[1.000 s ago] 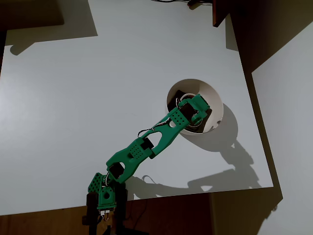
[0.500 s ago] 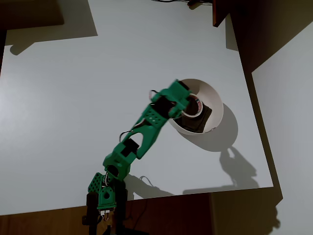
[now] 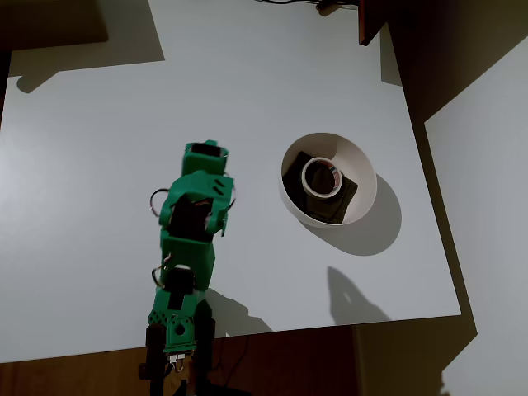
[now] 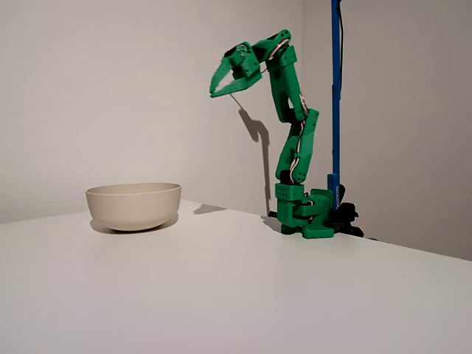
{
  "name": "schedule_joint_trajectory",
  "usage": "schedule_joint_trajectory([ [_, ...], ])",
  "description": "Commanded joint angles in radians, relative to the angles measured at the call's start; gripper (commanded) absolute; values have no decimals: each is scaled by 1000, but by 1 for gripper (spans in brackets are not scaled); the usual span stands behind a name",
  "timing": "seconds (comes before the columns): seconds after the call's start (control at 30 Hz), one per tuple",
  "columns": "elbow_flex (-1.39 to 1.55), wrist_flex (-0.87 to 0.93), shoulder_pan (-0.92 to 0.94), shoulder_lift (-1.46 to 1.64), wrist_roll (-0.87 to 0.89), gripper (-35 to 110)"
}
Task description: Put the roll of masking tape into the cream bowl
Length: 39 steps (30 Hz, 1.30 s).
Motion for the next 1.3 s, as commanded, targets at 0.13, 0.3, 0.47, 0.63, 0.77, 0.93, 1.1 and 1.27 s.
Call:
schedule_joint_trajectory([
  [0.13,545,-52,-121,365,-9,-8],
  [0.3,894,-146,-146,565,-41,-8],
  [0.47,1220,-242,-150,742,-58,-8],
  [0.63,1439,-282,-176,916,-71,-8],
  [0.77,1549,-281,-202,1015,-64,-8],
  [0.93,1649,-293,-190,1114,-77,-8],
  [1.1,1746,-321,-187,1203,-77,-8],
  [1.27,1890,-364,-193,1310,-81,-8],
])
